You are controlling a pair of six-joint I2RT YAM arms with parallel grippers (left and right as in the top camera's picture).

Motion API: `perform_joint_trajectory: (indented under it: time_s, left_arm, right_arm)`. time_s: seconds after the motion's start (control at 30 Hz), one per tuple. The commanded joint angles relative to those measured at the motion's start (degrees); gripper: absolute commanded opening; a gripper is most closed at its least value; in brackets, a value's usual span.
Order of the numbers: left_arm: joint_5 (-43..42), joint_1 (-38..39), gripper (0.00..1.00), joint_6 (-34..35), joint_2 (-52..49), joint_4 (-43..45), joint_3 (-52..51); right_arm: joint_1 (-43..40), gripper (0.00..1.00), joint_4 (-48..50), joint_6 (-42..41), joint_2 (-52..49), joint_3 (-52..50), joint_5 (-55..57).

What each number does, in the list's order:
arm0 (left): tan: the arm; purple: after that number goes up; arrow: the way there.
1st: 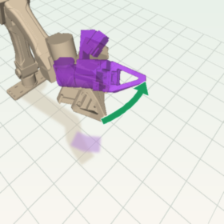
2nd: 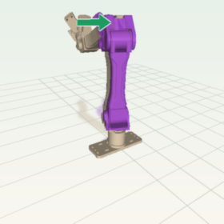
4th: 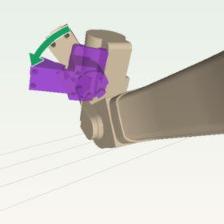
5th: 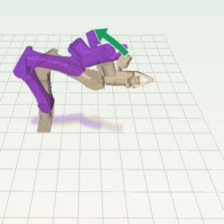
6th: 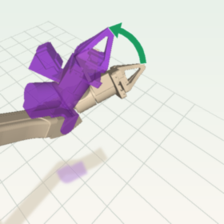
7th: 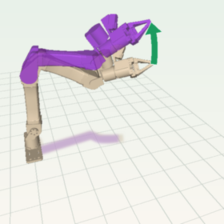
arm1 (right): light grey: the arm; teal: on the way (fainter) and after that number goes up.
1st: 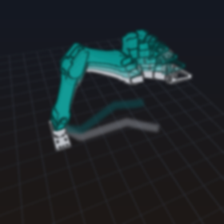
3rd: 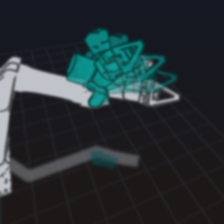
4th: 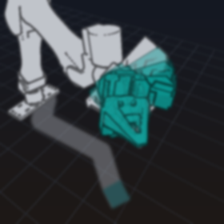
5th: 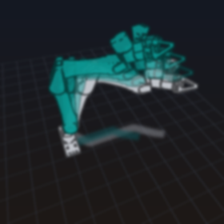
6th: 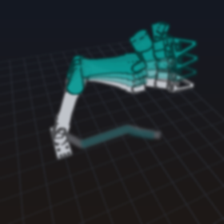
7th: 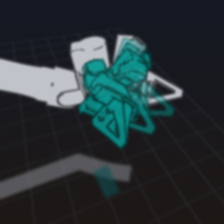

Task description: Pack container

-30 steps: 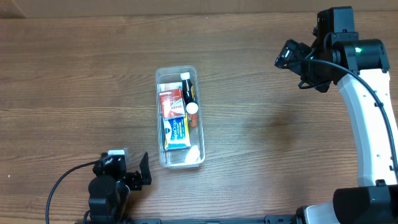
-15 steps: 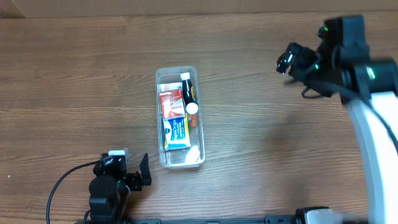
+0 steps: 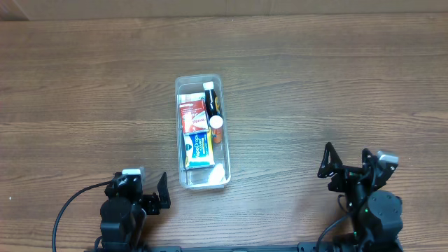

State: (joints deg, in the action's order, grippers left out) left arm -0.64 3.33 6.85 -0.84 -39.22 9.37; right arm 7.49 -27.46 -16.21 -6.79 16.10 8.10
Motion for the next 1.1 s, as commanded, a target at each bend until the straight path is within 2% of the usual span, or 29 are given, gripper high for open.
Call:
perform_joint_trajectory:
  time_s: [0.0, 0.13, 1.07]
  left_arm:
    - [0.6, -0.3, 1.0, -0.5, 0.4, 0.0, -0.2]
    - [0.6, -0.3, 1.0, -0.5, 0.4, 0.0, -0.2]
    - [0.6, -0.3, 1.0, -0.5, 0.4, 0.0, -0.2]
  right_arm:
    - [-1.7, 1.0, 5.2, 0.8, 2.1, -5.2, -1.2]
    - [-5.1, 1.0, 12.7, 0.8, 2.5, -10.7, -1.3]
    - [-5.2, 1.0, 12.8, 1.3, 3.7, -11.5, -1.1]
